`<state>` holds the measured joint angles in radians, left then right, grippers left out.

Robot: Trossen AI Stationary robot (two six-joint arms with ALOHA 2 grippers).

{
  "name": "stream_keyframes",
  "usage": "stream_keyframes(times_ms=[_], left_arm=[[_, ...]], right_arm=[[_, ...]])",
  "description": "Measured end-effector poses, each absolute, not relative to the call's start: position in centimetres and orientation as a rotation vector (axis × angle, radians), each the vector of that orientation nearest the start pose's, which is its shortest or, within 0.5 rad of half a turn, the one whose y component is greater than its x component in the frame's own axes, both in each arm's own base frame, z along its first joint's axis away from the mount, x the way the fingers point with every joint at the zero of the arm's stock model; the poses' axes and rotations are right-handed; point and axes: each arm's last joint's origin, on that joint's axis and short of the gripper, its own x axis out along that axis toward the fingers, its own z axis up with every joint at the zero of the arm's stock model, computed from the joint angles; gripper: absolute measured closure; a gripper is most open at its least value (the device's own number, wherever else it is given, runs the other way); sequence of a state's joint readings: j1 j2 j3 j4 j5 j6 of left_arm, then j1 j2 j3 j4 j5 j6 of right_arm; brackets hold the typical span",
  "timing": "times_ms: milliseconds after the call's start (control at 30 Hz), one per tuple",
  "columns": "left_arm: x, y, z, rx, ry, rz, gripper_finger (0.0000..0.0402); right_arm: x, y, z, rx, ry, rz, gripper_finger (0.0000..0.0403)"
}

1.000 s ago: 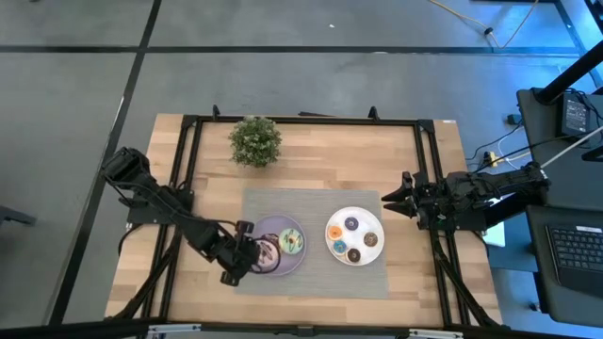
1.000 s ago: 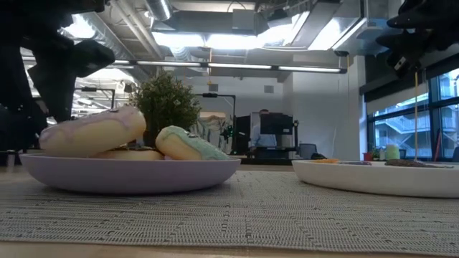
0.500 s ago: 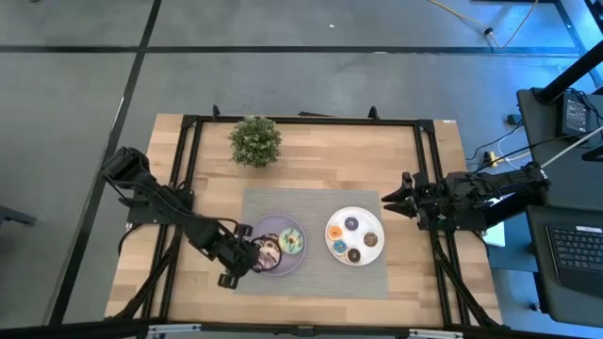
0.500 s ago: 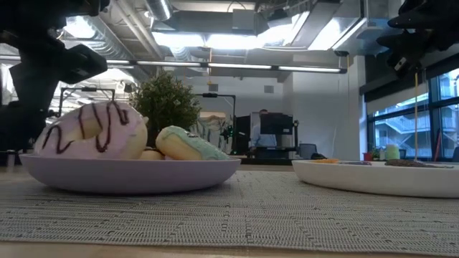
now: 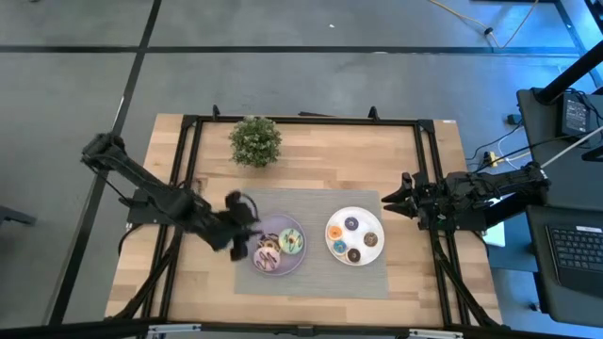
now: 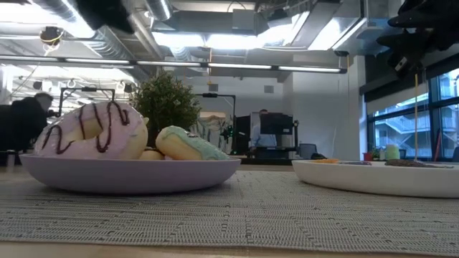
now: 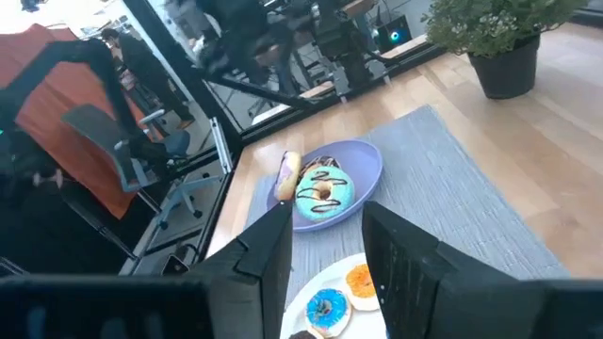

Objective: Pick & Place donuts
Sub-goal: Return to Home Position

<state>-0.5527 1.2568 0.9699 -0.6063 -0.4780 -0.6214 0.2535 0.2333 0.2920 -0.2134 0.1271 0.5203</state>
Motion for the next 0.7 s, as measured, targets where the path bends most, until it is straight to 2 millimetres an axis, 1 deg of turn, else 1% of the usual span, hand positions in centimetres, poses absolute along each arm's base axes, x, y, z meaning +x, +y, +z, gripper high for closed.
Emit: stream_keyframes(times_ms=[67,167,233,333,433,500,633,700], left_arm=[[21.2,-10.8,28.0,-0.198,0.654,0.229,0.0257],[20.4,-9.3,28.8,-0.271,0.523,0.221,0.0256],[19.9,-8.4,28.8,-0.315,0.442,0.202,0.0257],[19.0,-7.0,28.3,-0.374,0.352,0.163,0.0258],[17.9,-5.7,27.4,-0.421,0.312,0.131,0.0257],[17.2,-5.0,27.0,-0.433,0.293,0.117,0.0256],[15.9,-3.8,27.5,-0.415,0.235,0.124,0.0258],[15.1,-3.1,27.8,-0.405,0.199,0.139,0.0258]], right_arm=[[9.7,2.2,22.4,0.476,0.185,0.106,0.0271],[9.7,2.5,23.0,0.408,0.139,0.210,0.0271],[9.7,2.6,23.5,0.365,0.087,0.264,0.0271],[9.5,2.5,23.5,0.344,0.079,0.274,0.0271],[9.5,2.6,22.8,0.359,0.081,0.280,0.0271],[9.5,2.7,22.1,0.379,0.072,0.317,0.0271],[9.6,2.9,20.9,0.387,0.014,0.388,0.0271],[9.5,2.9,20.3,0.383,-0.020,0.395,0.0271]])
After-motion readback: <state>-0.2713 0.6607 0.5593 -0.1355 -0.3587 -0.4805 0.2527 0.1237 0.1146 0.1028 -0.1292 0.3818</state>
